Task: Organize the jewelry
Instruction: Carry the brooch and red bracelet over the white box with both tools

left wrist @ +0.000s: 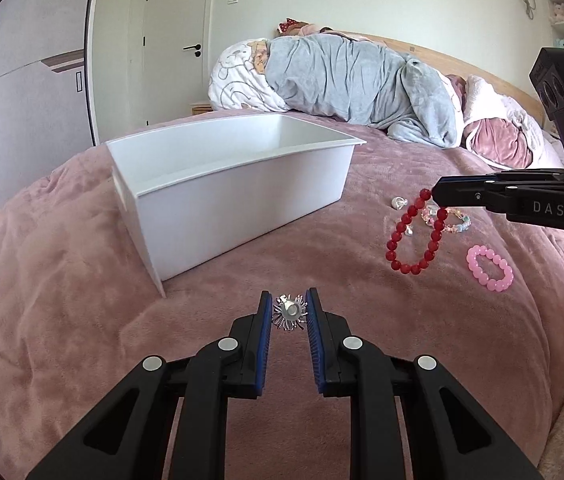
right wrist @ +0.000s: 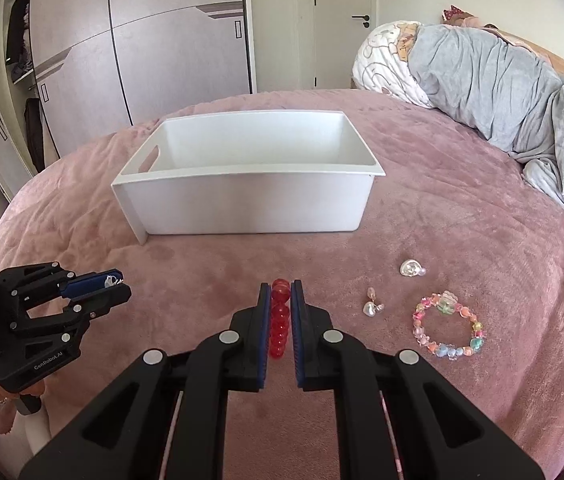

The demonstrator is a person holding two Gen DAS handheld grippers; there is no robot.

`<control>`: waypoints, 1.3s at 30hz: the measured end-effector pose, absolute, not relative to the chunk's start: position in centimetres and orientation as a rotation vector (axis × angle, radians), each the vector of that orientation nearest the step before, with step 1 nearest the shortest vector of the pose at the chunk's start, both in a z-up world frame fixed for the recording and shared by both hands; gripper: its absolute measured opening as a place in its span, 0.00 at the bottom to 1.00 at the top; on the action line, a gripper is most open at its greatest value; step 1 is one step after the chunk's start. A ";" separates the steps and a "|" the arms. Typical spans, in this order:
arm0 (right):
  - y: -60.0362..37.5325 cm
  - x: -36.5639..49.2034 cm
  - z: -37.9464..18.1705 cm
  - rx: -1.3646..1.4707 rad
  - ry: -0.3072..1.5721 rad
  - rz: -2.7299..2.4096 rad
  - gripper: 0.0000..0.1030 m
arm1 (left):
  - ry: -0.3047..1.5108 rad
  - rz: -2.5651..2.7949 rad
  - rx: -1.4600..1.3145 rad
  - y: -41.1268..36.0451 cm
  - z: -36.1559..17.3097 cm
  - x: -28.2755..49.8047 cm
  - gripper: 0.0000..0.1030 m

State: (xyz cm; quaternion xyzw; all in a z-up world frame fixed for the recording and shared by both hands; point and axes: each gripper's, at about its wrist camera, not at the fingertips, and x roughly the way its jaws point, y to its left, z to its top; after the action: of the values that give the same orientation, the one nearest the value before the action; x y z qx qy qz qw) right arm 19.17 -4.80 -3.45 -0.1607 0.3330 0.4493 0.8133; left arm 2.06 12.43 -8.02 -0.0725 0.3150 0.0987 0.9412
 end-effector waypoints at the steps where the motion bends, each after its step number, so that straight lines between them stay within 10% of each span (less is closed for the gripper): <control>1: -4.3 19.0 -3.1 -0.349 0.702 0.964 0.10 | 0.637 0.201 -0.162 13.0 -7.9 1.8 0.21; 39: 7.0 26.4 8.3 -0.349 0.587 1.028 0.10 | 0.555 0.227 -0.135 22.7 3.9 10.2 0.21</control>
State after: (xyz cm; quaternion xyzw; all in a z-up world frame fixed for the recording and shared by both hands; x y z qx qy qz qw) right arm 26.35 7.04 8.33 -0.1637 0.2754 0.4822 0.8154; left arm 10.18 22.67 3.91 -0.0665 0.2731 0.1117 0.9532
